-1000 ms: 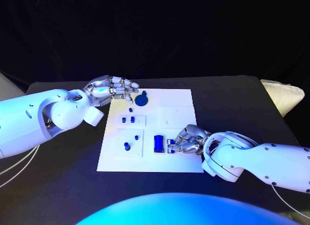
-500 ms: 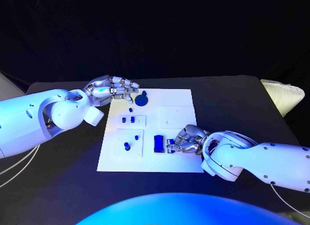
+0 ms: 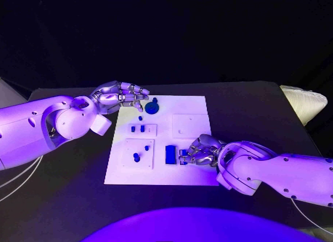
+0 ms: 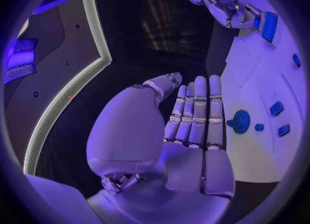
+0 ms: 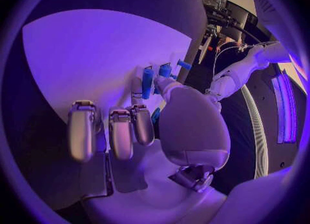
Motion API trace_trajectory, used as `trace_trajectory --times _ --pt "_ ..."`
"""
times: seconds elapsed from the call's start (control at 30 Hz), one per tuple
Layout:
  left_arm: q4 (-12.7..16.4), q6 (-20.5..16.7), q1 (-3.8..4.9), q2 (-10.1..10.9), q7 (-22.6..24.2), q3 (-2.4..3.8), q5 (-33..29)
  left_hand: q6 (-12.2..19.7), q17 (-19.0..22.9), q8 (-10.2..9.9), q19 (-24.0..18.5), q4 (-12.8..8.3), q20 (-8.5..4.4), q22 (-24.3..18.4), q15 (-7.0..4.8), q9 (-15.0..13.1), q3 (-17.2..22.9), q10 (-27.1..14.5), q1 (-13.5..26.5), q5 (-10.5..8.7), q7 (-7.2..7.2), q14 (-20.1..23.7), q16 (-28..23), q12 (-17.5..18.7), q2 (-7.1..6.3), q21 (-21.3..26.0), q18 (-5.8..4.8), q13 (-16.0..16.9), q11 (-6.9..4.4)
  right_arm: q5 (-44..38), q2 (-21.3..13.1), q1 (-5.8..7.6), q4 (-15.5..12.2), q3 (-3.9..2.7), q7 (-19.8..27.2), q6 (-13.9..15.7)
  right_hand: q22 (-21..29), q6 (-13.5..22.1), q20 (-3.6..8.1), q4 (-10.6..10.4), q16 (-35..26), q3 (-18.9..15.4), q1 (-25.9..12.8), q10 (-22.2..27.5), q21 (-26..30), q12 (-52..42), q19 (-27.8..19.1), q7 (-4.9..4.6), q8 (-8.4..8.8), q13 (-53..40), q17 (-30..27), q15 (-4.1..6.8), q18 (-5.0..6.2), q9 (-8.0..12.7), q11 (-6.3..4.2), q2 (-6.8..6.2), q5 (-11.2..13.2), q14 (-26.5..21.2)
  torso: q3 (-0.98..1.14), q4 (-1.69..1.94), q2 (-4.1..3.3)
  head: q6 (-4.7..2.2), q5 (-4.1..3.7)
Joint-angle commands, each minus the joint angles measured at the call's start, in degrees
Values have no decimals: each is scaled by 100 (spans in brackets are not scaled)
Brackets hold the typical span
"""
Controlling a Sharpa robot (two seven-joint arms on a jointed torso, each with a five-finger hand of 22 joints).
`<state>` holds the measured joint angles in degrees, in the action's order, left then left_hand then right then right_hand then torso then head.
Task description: Assemble the parts on the task board
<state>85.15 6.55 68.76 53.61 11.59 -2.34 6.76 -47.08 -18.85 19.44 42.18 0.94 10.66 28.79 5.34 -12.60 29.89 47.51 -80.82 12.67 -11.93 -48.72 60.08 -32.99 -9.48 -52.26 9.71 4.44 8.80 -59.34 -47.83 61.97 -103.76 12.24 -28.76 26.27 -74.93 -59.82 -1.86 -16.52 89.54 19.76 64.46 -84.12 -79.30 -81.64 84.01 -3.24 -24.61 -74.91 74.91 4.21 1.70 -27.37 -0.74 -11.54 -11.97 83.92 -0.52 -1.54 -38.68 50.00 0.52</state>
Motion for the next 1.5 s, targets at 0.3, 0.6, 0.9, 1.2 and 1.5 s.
trace_trajectory --times 0.3,0.6,0.9,1.2,1.5 --pt "2 96 -2 -4 24 2 5 35 7 26 34 32 11 -8 -9 7 1 -41 22 25 -22 39 -3 -28 23 34 75 -10 18 -144 -53 -3 -80 -2 83 37 -1257 -10 35 -19 -9 -105 -153 -226 39 47 413 -14 -41 -1044 1425 27 17 16 -11 24 36 587 2 -1 1 0 19" --pt "1 99 -2 -1 23 -1 5 35 7 26 34 32 11 -8 -9 7 1 -41 22 25 -22 39 -3 -28 23 34 75 -10 18 -193 -106 -3 -76 -2 82 47 -1259 -10 34 -19 -8 -134 -187 -227 30 45 415 -12 -44 -1045 1426 27 15 19 -11 32 32 588 1 -3 -3 0 17" --pt "3 99 -2 0 22 -2 5 35 7 26 34 32 11 -8 -9 7 1 -41 22 25 -22 39 -3 -28 23 34 75 -10 18 -351 -93 -3 -32 -2 79 -10 -1259 19 45 194 -8 -35 318 -223 29 55 414 12 -65 -1044 1427 44 16 43 -34 42 35 588 0 1 -1 0 8" --pt "4 103 -2 -3 21 -2 5 38 6 30 40 45 12 -16 -9 10 8 -45 22 27 -20 41 0 -32 26 47 76 -11 17 -684 57 -13 105 0 7 -97 -1264 -5 53 340 -1 9 589 -226 8 49 416 29 -92 -1049 1438 54 12 55 -48 -33 116 591 -2 10 -2 0 3" --pt "1 100 -2 0 18 -2 6 38 6 30 40 45 12 -16 -9 10 8 -45 22 27 -20 41 0 -32 26 47 76 -11 17 -856 123 -43 200 1 -74 -201 -1267 -20 59 394 0 57 702 -229 -4 44 418 41 -104 -1052 1440 63 10 63 -59 -25 115 591 -4 2 -2 0 7"
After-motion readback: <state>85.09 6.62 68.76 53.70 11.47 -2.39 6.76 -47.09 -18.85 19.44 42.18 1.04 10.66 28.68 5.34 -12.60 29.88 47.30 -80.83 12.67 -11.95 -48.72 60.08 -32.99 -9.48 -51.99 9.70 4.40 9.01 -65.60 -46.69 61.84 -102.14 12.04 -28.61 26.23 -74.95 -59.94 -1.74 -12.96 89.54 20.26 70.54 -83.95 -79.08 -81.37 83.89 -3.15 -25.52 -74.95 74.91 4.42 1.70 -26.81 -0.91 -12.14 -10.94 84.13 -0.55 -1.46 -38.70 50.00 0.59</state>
